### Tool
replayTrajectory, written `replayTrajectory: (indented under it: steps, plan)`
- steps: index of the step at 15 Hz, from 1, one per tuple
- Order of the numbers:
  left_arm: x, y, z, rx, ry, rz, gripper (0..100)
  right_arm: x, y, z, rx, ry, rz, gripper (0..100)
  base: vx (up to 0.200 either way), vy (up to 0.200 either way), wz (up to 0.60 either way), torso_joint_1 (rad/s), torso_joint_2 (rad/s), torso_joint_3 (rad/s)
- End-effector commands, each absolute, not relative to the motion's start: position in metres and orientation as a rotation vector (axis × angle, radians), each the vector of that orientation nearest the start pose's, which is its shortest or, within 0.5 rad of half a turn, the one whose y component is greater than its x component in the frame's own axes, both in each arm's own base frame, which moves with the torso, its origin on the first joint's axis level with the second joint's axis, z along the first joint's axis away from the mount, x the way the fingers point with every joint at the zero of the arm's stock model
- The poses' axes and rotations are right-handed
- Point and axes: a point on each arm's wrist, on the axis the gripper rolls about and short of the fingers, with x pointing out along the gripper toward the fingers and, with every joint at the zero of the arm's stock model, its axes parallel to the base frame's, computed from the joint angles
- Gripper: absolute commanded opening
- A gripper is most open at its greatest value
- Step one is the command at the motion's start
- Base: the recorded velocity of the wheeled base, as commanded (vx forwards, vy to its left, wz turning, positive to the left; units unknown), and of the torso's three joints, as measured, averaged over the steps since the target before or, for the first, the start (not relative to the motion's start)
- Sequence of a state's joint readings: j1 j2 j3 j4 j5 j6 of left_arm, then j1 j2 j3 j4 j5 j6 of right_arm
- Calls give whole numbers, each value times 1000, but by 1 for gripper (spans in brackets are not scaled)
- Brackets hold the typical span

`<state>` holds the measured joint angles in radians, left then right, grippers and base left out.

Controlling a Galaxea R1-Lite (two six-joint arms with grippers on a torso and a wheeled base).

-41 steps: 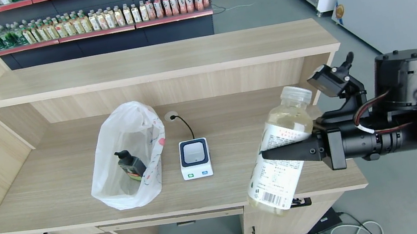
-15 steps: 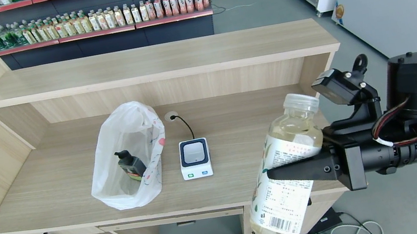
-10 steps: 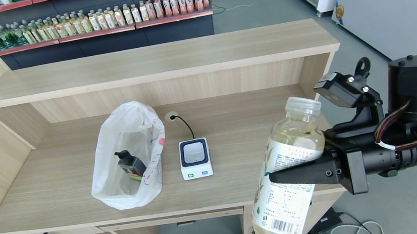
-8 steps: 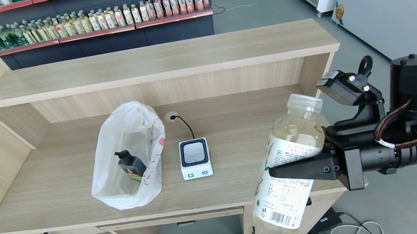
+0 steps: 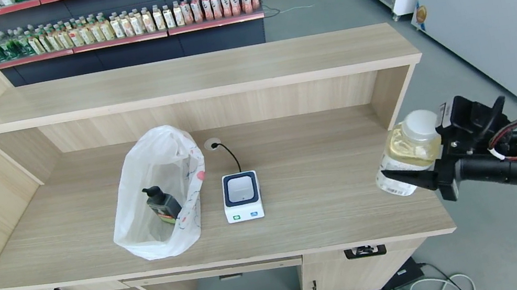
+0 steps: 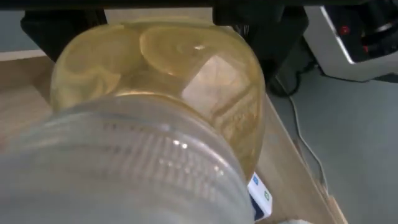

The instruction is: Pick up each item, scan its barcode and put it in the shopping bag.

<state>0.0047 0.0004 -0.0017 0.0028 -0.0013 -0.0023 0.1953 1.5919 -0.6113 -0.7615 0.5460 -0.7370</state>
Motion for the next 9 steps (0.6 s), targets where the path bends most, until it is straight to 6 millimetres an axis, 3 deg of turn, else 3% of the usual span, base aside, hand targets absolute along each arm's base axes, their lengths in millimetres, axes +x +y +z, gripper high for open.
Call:
replayTrajectory:
  steps: [1,3,5,9]
  plan:
    - [-23,0,76,-3,2,5,100,264,42,178,-781,-123,686,0,0,0,0,0,0,0]
    - [-23,0,76,-3,2,3,100,268,52,193,-840,-280,654,0,0,0,0,0,0,0]
    - [-23,0,76,-3,2,5,100,276,58,195,-961,-423,612,0,0,0,0,0,0,0]
    - [-23,0,76,-3,2,3,100,273,68,190,-1034,-496,620,0,0,0,0,0,0,0]
